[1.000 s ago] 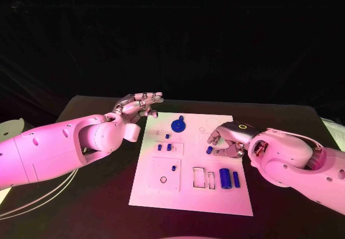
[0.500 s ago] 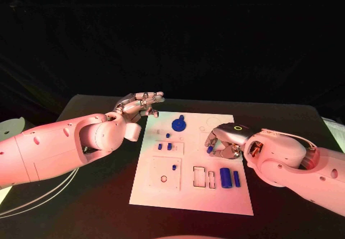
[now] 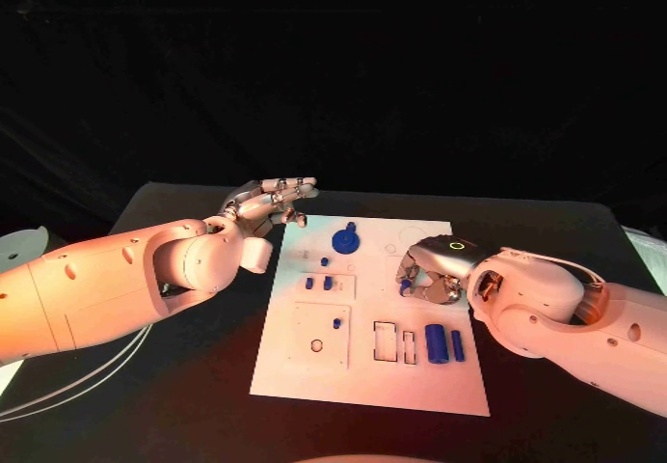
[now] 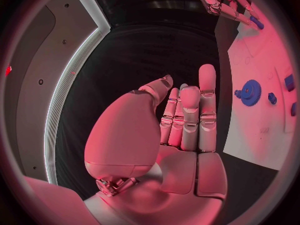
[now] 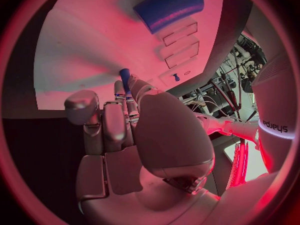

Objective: Assemble the parts on the task board

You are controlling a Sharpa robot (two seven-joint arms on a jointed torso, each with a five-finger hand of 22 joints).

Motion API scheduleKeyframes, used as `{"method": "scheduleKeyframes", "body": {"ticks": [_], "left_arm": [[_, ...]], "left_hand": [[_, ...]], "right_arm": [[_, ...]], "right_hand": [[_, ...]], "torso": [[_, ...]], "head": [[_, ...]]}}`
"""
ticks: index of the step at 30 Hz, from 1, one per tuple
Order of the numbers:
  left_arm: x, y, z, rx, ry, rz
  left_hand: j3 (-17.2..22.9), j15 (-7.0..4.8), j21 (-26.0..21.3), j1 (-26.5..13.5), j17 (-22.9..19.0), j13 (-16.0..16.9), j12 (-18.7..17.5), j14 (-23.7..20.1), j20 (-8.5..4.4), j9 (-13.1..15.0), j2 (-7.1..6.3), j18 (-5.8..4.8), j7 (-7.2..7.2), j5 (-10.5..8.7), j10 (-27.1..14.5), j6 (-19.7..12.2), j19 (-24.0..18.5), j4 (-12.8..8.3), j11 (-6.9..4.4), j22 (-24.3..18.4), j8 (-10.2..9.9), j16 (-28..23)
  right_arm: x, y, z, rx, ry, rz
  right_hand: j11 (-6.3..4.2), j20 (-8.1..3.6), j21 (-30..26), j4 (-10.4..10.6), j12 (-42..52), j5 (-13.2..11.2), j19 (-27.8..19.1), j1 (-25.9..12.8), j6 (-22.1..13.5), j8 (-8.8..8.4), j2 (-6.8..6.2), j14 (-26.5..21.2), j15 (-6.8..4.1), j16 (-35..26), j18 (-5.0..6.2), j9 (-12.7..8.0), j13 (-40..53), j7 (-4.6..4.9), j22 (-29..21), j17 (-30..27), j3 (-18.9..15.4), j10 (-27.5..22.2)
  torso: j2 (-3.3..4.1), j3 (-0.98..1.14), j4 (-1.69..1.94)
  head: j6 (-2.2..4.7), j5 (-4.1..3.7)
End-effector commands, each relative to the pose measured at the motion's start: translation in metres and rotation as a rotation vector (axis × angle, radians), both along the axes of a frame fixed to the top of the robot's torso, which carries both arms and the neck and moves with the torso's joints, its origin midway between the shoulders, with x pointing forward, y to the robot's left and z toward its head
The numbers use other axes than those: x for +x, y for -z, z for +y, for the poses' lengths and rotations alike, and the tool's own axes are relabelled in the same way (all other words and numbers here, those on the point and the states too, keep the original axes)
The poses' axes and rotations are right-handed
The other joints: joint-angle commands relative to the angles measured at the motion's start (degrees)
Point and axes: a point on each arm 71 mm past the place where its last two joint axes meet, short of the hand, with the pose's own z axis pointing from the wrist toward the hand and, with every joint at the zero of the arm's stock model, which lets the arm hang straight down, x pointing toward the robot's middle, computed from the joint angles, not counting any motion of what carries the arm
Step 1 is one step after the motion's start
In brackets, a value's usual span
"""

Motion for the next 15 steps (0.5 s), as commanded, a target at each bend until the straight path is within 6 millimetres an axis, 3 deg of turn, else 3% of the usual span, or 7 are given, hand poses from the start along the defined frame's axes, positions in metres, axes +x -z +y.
{"method": "scheduleKeyframes", "body": {"ticks": [1, 10, 15], "left_arm": [[0.000, -0.001, -0.002, -0.008, 0.021, -0.007], [0.000, 0.000, -0.001, -0.006, 0.018, -0.006], [0.000, 0.000, -0.001, -0.006, 0.020, -0.005]], "left_hand": [[0.09, -0.05, -0.35, -0.10, -0.09, -0.08, 0.33, -0.26, -0.16, -0.04, 0.44, 0.60, 0.26, 0.33, -0.38, -0.13, -0.12, -0.27, -0.17, -0.07, 0.00, 0.20], [0.09, -0.05, -0.35, -0.10, -0.09, -0.08, 0.33, -0.26, -0.16, -0.04, 0.44, 0.60, 0.26, 0.33, -0.38, -0.13, -0.12, -0.27, -0.17, -0.07, 0.00, 0.20], [0.09, -0.05, -0.35, -0.10, -0.09, -0.08, 0.33, -0.26, -0.16, -0.04, 0.44, 0.60, 0.26, 0.33, -0.38, -0.13, -0.12, -0.27, -0.17, -0.07, 0.00, 0.20]], "right_arm": [[-0.001, -0.003, 0.001, 0.027, -0.010, -0.045], [-0.011, -0.018, -0.002, 0.145, -0.010, -0.046], [-0.020, -0.029, 0.006, 0.210, -0.039, -0.046]], "right_hand": [[-0.17, -0.11, 0.44, -0.28, 0.23, 0.09, 0.58, 0.88, 0.75, 0.36, 0.97, 2.57, -0.51, 0.40, -0.40, 0.27, 0.22, 0.11, 0.44, 0.29, 0.77, 0.91], [-0.06, -0.16, 0.75, -1.02, -0.47, 0.10, 0.63, 1.06, 0.87, 0.22, 0.61, 2.50, -0.49, 0.72, -0.47, 0.44, 0.14, 0.39, 0.78, 0.49, 2.26, 1.50], [0.08, -0.11, 0.90, -1.19, -0.94, 0.11, 0.63, 0.86, 0.70, 0.01, 0.24, 2.47, -0.40, 0.88, -0.50, 0.44, 0.09, 0.56, 0.96, 0.62, 2.73, 1.36]], "torso": [[-0.03, -0.01, -0.01], [-0.09, -0.08, 0.01], [-0.01, -0.04, -0.05]], "head": [[0.00, 0.06], [0.00, 0.10], [0.07, 0.09]]}}
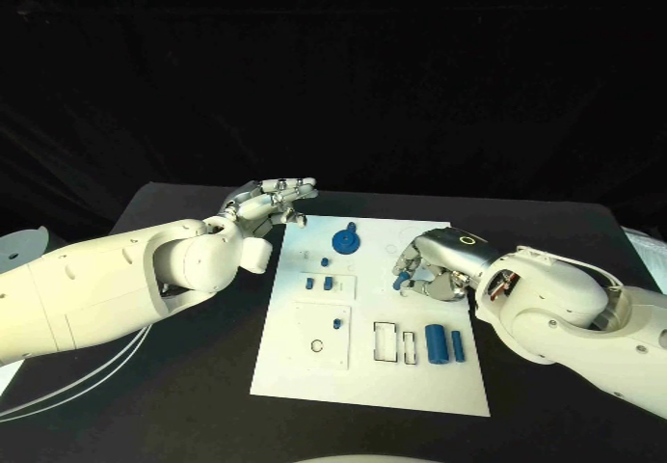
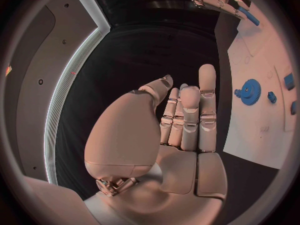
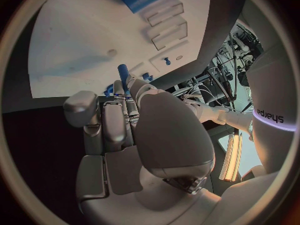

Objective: Assemble the parts on the task board

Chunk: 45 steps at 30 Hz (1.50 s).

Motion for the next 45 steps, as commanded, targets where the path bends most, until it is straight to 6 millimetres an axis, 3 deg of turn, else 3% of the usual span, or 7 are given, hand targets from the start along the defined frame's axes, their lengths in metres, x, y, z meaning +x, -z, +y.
{"method": "scheduleKeyframes", "body": {"ticks": [1, 10, 16, 22, 31, 45], "left_arm": [[-0.001, -0.001, -0.003, -0.008, 0.022, -0.008], [-0.001, -0.001, -0.005, -0.008, 0.030, -0.009], [-0.001, 0.000, -0.006, -0.009, 0.033, -0.009], [-0.001, -0.001, -0.008, -0.011, 0.037, -0.009], [-0.001, -0.001, -0.008, -0.011, 0.038, -0.009], [-0.001, -0.001, -0.008, -0.010, 0.037, -0.008]], "left_hand": [[0.09, -0.05, -0.36, -0.10, -0.09, -0.08, 0.34, -0.26, -0.16, -0.04, 0.44, 0.60, 0.26, 0.33, -0.39, -0.13, -0.11, -0.27, -0.17, -0.07, 0.00, 0.21], [0.12, -0.05, -0.39, -0.10, -0.11, -0.09, 0.43, -0.28, -0.15, -0.03, 0.48, 0.61, 0.27, 0.34, -0.45, -0.12, -0.11, -0.33, -0.17, -0.09, 0.03, 0.27], [0.12, -0.05, -0.39, -0.10, -0.11, -0.09, 0.43, -0.28, -0.15, -0.03, 0.48, 0.61, 0.27, 0.34, -0.45, -0.12, -0.11, -0.33, -0.17, -0.09, 0.03, 0.27], [0.12, -0.05, -0.39, -0.10, -0.11, -0.09, 0.43, -0.28, -0.15, -0.03, 0.48, 0.61, 0.27, 0.34, -0.45, -0.12, -0.11, -0.33, -0.17, -0.09, 0.03, 0.27], [0.12, -0.05, -0.39, -0.10, -0.11, -0.09, 0.43, -0.28, -0.15, -0.03, 0.48, 0.61, 0.27, 0.34, -0.45, -0.12, -0.11, -0.33, -0.17, -0.09, 0.03, 0.27], [0.12, -0.05, -0.39, -0.10, -0.11, -0.09, 0.43, -0.28, -0.15, -0.03, 0.48, 0.61, 0.27, 0.34, -0.45, -0.12, -0.11, -0.33, -0.17, -0.09, 0.03, 0.27]], "right_arm": [[-0.007, -0.008, 0.009, 0.096, -0.032, 0.003], [-0.032, -0.007, 0.056, 0.161, -0.179, 0.059], [-0.047, 0.008, 0.086, 0.177, -0.265, 0.106], [-0.054, 0.026, 0.103, 0.164, -0.308, 0.147], [-0.053, 0.049, 0.111, 0.124, -0.310, 0.180], [-0.047, 0.057, 0.108, 0.050, -0.262, 0.157]], "right_hand": [[-0.27, 0.09, 0.36, 0.05, -0.34, 0.19, 0.43, 0.76, 0.04, -0.24, 0.16, 2.47, -0.40, 0.26, -0.50, 0.02, -0.11, 0.40, 0.12, 0.09, 0.53, 0.70], [-0.09, 0.17, 0.38, -0.22, -0.83, 0.20, 0.36, 0.67, -0.14, -0.49, -0.03, 2.44, -0.28, 0.37, -0.49, 0.02, -0.12, 0.65, 0.10, 0.14, 1.20, 0.57], [0.02, 0.22, 0.33, -0.41, -1.09, 0.23, 0.29, 0.61, -0.27, -0.65, -0.12, 2.41, -0.20, 0.40, -0.47, 0.02, -0.12, 0.80, 0.00, 0.13, 1.53, 0.47], [0.10, 0.27, 0.37, -0.58, -1.26, 0.25, 0.27, 0.58, -0.36, -0.76, -0.15, 2.39, -0.14, 0.42, -0.48, 0.01, -0.12, 0.90, 0.06, 0.12, 1.79, 0.40], [0.16, 0.30, 0.32, -0.68, -1.38, 0.26, 0.22, 0.53, -0.42, -0.83, -0.18, 2.38, -0.10, 0.42, -0.46, 0.01, -0.12, 0.98, -0.03, 0.10, 1.94, 0.36], [0.24, 0.36, 0.36, -0.70, -1.49, 0.24, 0.19, 0.23, -0.44, -0.89, -0.27, 2.36, -0.03, 0.45, -0.47, 0.03, -0.09, 1.06, 0.02, 0.10, 2.03, 0.40]], "torso": [[0.06, 0.04, -0.05], [0.02, -0.03, 0.09], [0.02, -0.05, 0.08], [0.08, -0.06, 0.10], [0.09, 0.02, 0.02], [0.04, 0.05, -0.07]], "head": [[0.08, 0.06], [0.04, 0.28], [-0.07, 0.82], [-0.26, 1.17], [-0.62, 1.65], [-0.90, 1.82]]}}
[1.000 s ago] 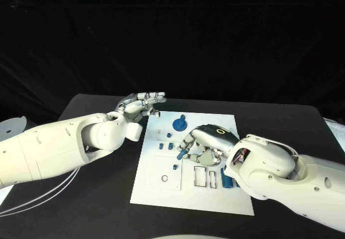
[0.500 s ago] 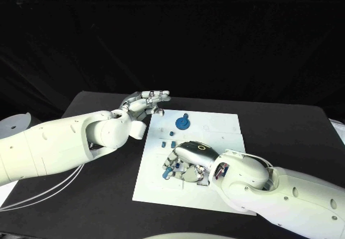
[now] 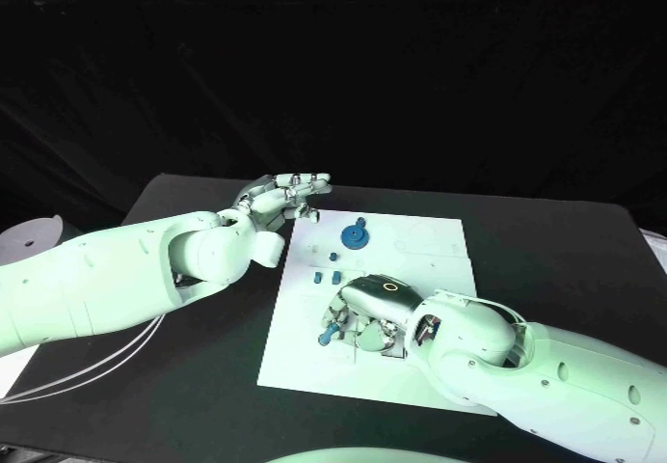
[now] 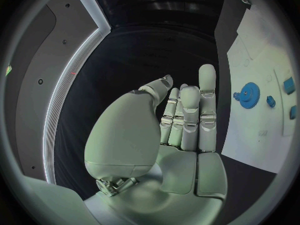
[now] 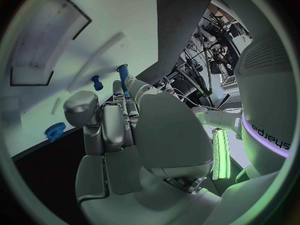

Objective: Assemble the parts on the task board

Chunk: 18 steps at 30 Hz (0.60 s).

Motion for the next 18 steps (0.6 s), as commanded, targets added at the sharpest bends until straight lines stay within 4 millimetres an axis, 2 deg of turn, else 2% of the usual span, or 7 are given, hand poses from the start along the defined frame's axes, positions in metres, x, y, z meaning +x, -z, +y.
{"method": "scheduleKeyframes", "body": {"ticks": [1, 8, 11, 18], "left_arm": [[-0.001, -0.001, -0.002, -0.008, 0.020, -0.009], [-0.001, -0.001, -0.003, -0.009, 0.022, -0.008], [-0.001, -0.001, -0.003, -0.009, 0.022, -0.007], [-0.001, -0.001, -0.004, -0.009, 0.025, -0.007]], "left_hand": [[0.12, -0.04, -0.39, -0.10, -0.06, -0.09, 0.20, -0.28, -0.15, -0.03, 0.48, 0.61, 0.27, 0.33, -0.24, -0.12, -0.11, -0.33, 0.05, -0.09, 0.02, 0.27], [0.12, -0.04, -0.39, -0.10, -0.06, -0.09, 0.20, -0.28, -0.15, -0.03, 0.48, 0.61, 0.27, 0.33, -0.24, -0.12, -0.11, -0.33, 0.05, -0.09, 0.02, 0.27], [0.12, -0.04, -0.39, -0.10, -0.06, -0.09, 0.20, -0.28, -0.15, -0.03, 0.48, 0.61, 0.27, 0.33, -0.24, -0.12, -0.11, -0.33, 0.05, -0.09, 0.02, 0.27], [0.12, -0.04, -0.39, -0.10, -0.06, -0.09, 0.20, -0.28, -0.15, -0.03, 0.48, 0.61, 0.27, 0.33, -0.24, -0.12, -0.11, -0.33, 0.05, -0.09, 0.02, 0.27]], "right_arm": [[0.000, 0.003, 0.000, -0.058, 0.001, -0.027], [0.000, 0.004, 0.002, -0.099, 0.004, -0.051], [-0.002, 0.005, 0.005, -0.126, -0.009, -0.046], [-0.008, 0.008, 0.016, -0.147, -0.044, -0.036]], "right_hand": [[0.02, 0.36, 0.36, 0.03, -0.07, 0.14, 0.20, 0.24, 0.04, 0.23, -0.24, 2.36, -0.03, 0.26, -0.47, 0.06, 0.05, 0.17, -0.03, 0.04, 0.22, 0.21], [0.02, 0.40, 0.37, 0.01, -0.11, 0.14, 0.17, 0.03, 0.11, 0.23, -0.28, 2.34, 0.00, 0.27, -0.47, 0.09, 0.08, 0.16, -0.03, 0.03, 0.29, 0.31], [0.01, 0.41, 0.37, -0.01, -0.12, 0.14, 0.17, -0.01, 0.13, 0.23, -0.32, 2.33, 0.01, 0.25, -0.47, 0.10, 0.08, 0.15, -0.02, 0.00, 0.30, 0.34], [0.16, 0.54, 0.24, -0.03, -0.61, 0.15, -0.03, -0.99, -0.20, -0.13, -0.97, 2.25, 0.13, 0.22, -0.42, 0.06, 0.03, 0.21, -0.21, -0.12, 0.19, 0.05]], "torso": [[-0.05, 0.02, -0.08], [-0.04, 0.02, -0.01], [-0.04, -0.05, 0.00], [-0.02, -0.03, 0.03]], "head": [[-0.07, 0.02], [-0.04, -0.05], [-0.04, -0.12], [-0.07, -0.16]]}}
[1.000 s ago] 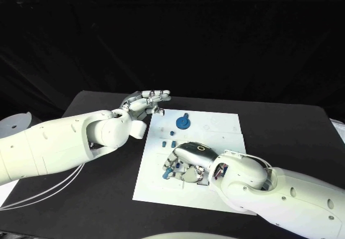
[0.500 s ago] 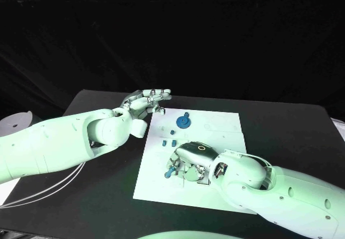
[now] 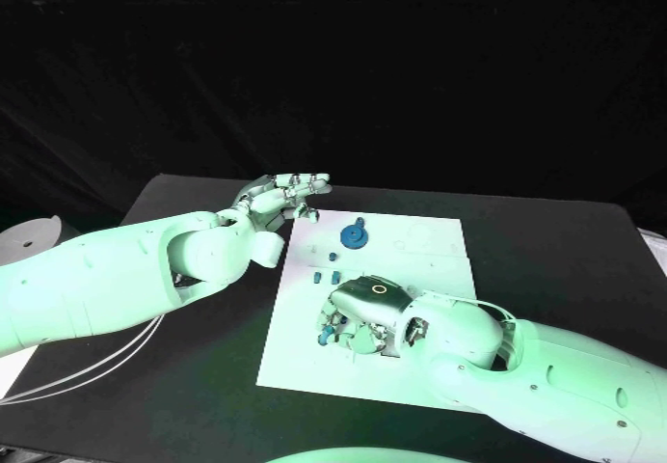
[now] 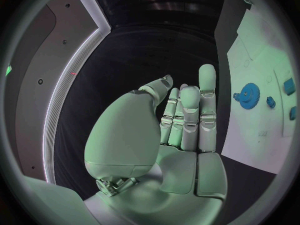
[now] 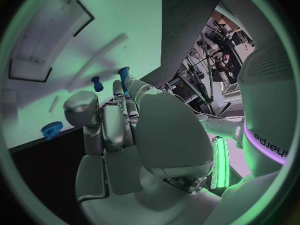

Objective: Assemble the parts on the task board

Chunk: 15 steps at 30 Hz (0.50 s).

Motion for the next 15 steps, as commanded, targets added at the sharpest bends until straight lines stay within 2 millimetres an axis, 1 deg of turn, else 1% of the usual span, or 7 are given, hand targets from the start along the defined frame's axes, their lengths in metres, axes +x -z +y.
{"method": "scheduleKeyframes", "body": {"ticks": [1, 4, 6, 7, 11, 13, 15], "left_arm": [[-0.0007, -0.0012, -0.0033, -0.010, 0.023, -0.008], [-0.0007, -0.0012, -0.0034, -0.010, 0.023, -0.008], [-0.0007, -0.0012, -0.0034, -0.010, 0.024, -0.007], [-0.0007, -0.0012, -0.0034, -0.010, 0.024, -0.007], [-0.0009, -0.0010, -0.0033, -0.009, 0.026, -0.004], [-0.0009, -0.0010, -0.0033, -0.009, 0.027, -0.003], [-0.0009, -0.0009, -0.0033, -0.009, 0.028, -0.003]], "left_hand": [[0.12, -0.05, -0.39, -0.10, -0.07, -0.09, 0.20, -0.28, -0.15, -0.03, 0.48, 0.61, 0.27, 0.34, -0.24, -0.12, -0.11, -0.33, 0.04, -0.09, 0.02, 0.27], [0.12, -0.05, -0.39, -0.10, -0.07, -0.09, 0.20, -0.28, -0.15, -0.03, 0.48, 0.61, 0.27, 0.34, -0.24, -0.12, -0.11, -0.33, 0.04, -0.09, 0.02, 0.27], [0.12, -0.05, -0.39, -0.10, -0.07, -0.09, 0.20, -0.28, -0.15, -0.03, 0.48, 0.61, 0.27, 0.34, -0.24, -0.12, -0.11, -0.33, 0.04, -0.09, 0.02, 0.27], [0.12, -0.05, -0.39, -0.10, -0.07, -0.09, 0.20, -0.28, -0.15, -0.03, 0.48, 0.61, 0.27, 0.34, -0.24, -0.12, -0.11, -0.33, 0.04, -0.09, 0.02, 0.27], [0.13, -0.03, -0.44, -0.18, -0.23, -0.10, 0.33, -0.35, -0.13, -0.04, 0.52, 0.61, 0.30, 0.32, -0.38, -0.16, -0.09, -0.36, 0.07, -0.12, 0.04, 0.30], [0.13, -0.03, -0.44, -0.18, -0.23, -0.10, 0.33, -0.35, -0.13, -0.04, 0.52, 0.61, 0.30, 0.32, -0.38, -0.16, -0.09, -0.36, 0.07, -0.12, 0.04, 0.30], [0.13, -0.03, -0.44, -0.19, -0.30, -0.11, 0.33, -0.38, -0.13, -0.04, 0.53, 0.61, 0.29, 0.32, -0.41, -0.16, -0.09, -0.36, 0.08, -0.12, 0.04, 0.27]], "right_arm": [[-0.0036, 0.0084, 0.0031, -0.073, -0.017, 0.004], [-0.0038, 0.0090, 0.0048, -0.066, -0.015, 0.001], [-0.0031, 0.0095, 0.0048, -0.064, -0.007, -0.001], [-0.0029, 0.0096, 0.0047, -0.064, -0.004, -0.001], [-0.0011, 0.0102, 0.0032, -0.060, 0.014, -0.007], [-0.0006, 0.0103, 0.0026, -0.060, 0.020, -0.008], [-0.0002, 0.0100, 0.0019, -0.053, 0.025, -0.011]], "right_hand": [[0.09, 0.60, 0.18, 0.04, -0.72, 0.17, -0.10, -1.09, -0.33, -0.43, -0.46, 2.24, 0.21, 0.26, -0.41, -0.07, -0.13, 0.13, -0.16, -0.04, 0.15, -0.42], [0.67, 0.93, -0.26, 0.55, -1.71, 0.23, -0.46, -2.61, -2.13, -1.48, -1.47, 2.22, 0.69, 0.35, -0.36, -0.50, -0.28, 0.53, -0.75, -0.04, -0.31, -2.17], [1.26, 1.33, -1.87, 0.89, -2.03, 0.28, -1.38, -3.73, -3.95, -1.63, -2.38, 1.81, 1.32, -0.91, 0.00, -0.94, -0.36, 0.77, -2.95, -1.68, -0.91, -5.22], [1.45, 1.51, -2.45, 0.90, -2.01, 0.29, -1.72, -3.97, -4.55, -1.61, -2.57, 1.64, 1.51, -1.41, 0.12, -1.08, -0.35, 0.84, -3.70, -2.30, -1.09, -6.47], [2.25, 2.31, -3.84, 0.50, -1.91, 0.23, -2.69, -4.60, -6.62, -1.54, -2.86, 1.13, 2.11, -2.51, 0.46, -1.37, -0.28, 1.15, -5.39, -3.79, -2.29, -11.00], [2.48, 2.50, -4.01, 0.27, -2.00, 0.28, -2.78, -4.66, -7.28, -1.55, -2.93, 1.13, 2.21, -2.47, 0.53, -1.41, -0.32, 1.29, -5.62, -3.84, -2.85, -13.12], [2.62, 2.59, -3.72, 0.09, -1.95, 0.74, -2.52, -4.82, -7.86, -1.53, -3.05, 1.39, 2.23, -1.91, 0.54, -1.40, -0.28, 1.48, -5.31, -3.34, -3.76, -15.33]], "torso": [[0.02, 0.00, 0.03], [-0.05, -0.05, 0.04], [-0.05, -0.06, 0.05], [-0.04, -0.04, 0.05], [-0.02, -0.01, 0.01], [-0.02, -0.01, 0.01], [-0.01, 0.03, -0.02]], "head": [[-0.03, -0.04], [-0.02, -0.10], [-0.02, -0.09], [-0.02, -0.09], [0.08, -0.09], [0.08, -0.09], [0.13, -0.11]]}}
